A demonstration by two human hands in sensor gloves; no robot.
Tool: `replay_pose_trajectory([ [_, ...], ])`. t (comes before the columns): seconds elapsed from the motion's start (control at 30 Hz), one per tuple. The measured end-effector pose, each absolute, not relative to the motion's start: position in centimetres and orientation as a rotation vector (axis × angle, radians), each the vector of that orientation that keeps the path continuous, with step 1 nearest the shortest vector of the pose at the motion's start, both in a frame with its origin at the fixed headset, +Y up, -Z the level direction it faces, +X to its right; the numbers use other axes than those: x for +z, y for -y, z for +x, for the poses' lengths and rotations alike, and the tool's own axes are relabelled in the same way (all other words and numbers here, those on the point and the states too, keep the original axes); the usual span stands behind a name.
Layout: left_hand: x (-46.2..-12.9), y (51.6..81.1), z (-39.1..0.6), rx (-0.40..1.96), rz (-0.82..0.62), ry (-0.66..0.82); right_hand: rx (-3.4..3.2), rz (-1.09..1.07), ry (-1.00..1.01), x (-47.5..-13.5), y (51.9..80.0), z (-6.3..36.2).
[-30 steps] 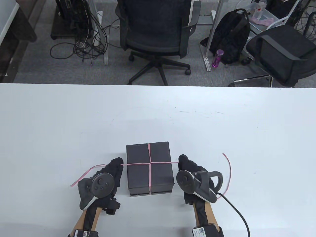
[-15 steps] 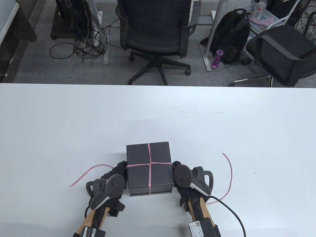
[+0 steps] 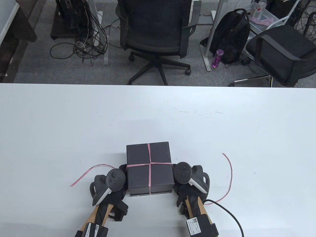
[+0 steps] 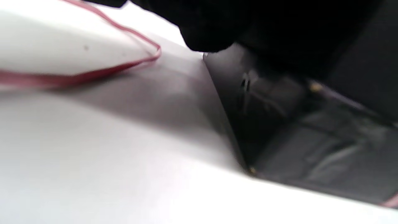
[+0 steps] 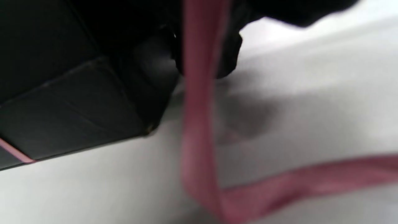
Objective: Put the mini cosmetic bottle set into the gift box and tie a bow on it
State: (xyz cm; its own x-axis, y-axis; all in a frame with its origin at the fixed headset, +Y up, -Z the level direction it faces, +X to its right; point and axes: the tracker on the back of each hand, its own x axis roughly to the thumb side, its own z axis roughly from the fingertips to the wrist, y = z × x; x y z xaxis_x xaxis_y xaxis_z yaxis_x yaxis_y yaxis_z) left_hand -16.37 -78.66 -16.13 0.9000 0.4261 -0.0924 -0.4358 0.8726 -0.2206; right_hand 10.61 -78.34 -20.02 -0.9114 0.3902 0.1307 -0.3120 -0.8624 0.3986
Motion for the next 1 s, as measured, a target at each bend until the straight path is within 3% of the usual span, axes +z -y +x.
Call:
replay_pose_trajectory([
  [0.27, -16.3, 79.9, -16.3, 0.507, -0.382, -0.078, 2.679, 0.282, -0.508, -20.0, 78.7, 11.0],
  [0.63, -15.7, 80.1, -15.9, 0.488, -0.319, -0.115, 2.337, 0.129, -0.647, -20.2, 80.0, 12.0],
  [0.8, -15.7, 80.1, -16.1, 0.517, -0.338, -0.128, 2.398, 0.146, -0.64, -20.1, 79.7, 11.6],
  [1.0, -15.3, 79.6, -16.6, 0.631, -0.256, -0.146, 2.347, 0.156, -0.63, -19.9, 79.2, 11.4],
])
